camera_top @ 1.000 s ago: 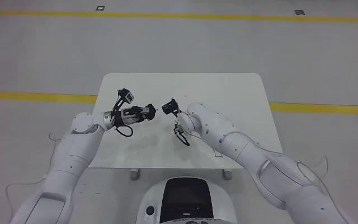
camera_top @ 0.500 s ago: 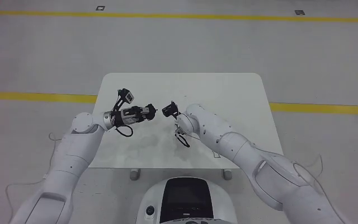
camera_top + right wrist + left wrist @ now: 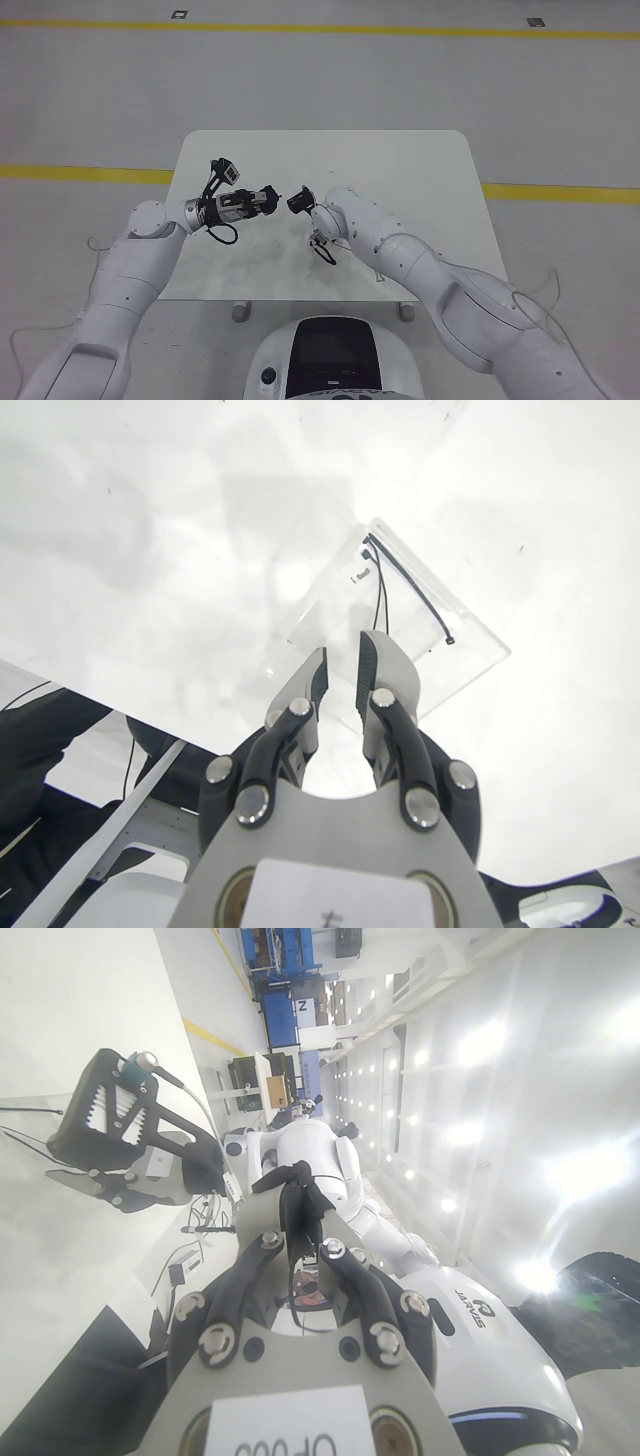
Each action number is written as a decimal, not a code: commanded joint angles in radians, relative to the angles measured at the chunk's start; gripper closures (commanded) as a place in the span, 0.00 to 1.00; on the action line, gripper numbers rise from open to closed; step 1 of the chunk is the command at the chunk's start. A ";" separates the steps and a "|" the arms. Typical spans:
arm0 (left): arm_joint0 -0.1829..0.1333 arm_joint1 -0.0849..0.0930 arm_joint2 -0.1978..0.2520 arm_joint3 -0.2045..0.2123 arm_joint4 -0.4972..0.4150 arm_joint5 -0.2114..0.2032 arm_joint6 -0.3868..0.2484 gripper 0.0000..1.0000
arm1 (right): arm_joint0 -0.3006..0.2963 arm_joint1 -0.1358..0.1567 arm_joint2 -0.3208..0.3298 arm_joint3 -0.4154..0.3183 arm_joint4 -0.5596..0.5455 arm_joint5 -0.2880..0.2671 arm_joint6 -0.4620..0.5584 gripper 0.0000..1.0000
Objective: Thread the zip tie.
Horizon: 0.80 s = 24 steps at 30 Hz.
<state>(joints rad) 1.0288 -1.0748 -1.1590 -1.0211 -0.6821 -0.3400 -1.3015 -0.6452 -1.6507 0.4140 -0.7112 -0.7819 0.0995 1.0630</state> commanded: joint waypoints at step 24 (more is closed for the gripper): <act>0.000 0.000 0.000 0.000 0.000 0.000 0.000 1.00 | 0.026 -0.089 0.005 0.170 -0.023 0.001 -0.060 0.96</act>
<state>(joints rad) 1.0288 -1.0748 -1.1590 -1.0211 -0.6821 -0.3400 -1.3015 -0.6193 -1.7373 0.4187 -0.5464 -0.8036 0.0998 1.0043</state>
